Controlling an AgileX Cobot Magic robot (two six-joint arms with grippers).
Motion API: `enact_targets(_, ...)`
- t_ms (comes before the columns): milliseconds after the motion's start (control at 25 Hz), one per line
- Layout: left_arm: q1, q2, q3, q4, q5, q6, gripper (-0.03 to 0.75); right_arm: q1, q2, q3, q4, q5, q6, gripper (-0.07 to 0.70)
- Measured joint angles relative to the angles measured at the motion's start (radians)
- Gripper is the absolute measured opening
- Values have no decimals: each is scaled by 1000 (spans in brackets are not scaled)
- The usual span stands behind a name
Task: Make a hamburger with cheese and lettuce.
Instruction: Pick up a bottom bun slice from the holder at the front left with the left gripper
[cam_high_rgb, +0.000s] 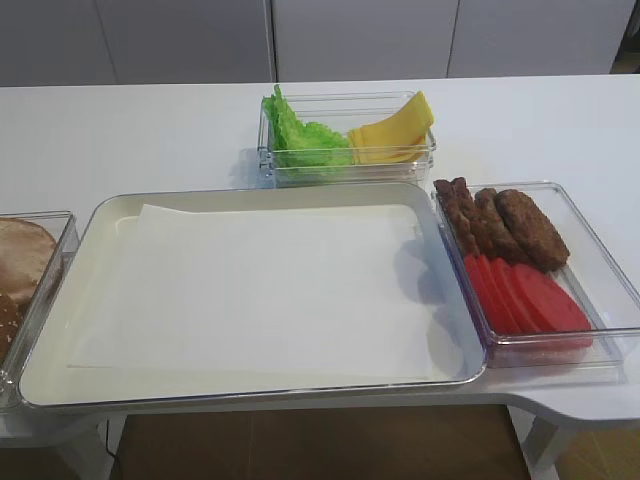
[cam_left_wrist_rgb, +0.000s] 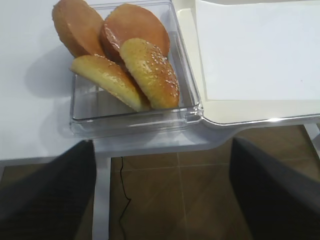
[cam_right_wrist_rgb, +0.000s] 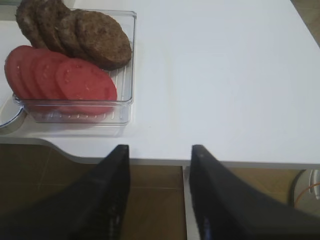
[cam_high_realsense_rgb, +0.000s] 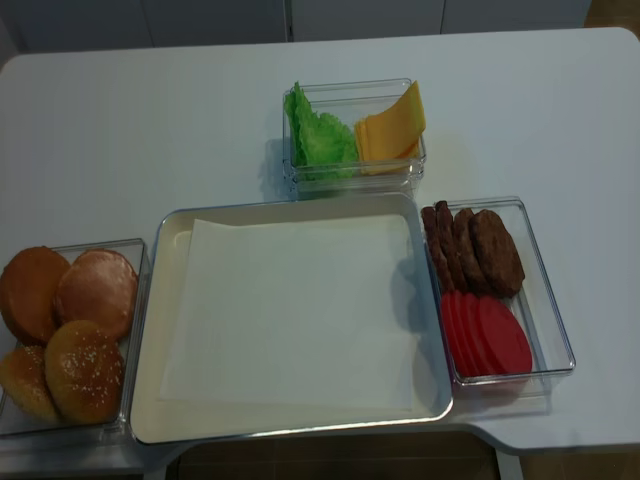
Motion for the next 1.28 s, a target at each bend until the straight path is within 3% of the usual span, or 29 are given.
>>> enact_targets(720, 0, 0, 0, -2, -2, 0, 601, 0, 0, 0, 0, 0, 0, 119)
enact_targets(1040, 0, 21, -67, -58, -96, 2, 587, 0, 0, 0, 0, 0, 0, 34)
enact_targets(1160, 0, 120, -118, -54, -118, 2, 586, 0, 0, 0, 0, 0, 0, 23)
enact_targets(1280, 0, 294, -194, -39, -176, -64, 585, 0, 0, 0, 0, 0, 0, 20)
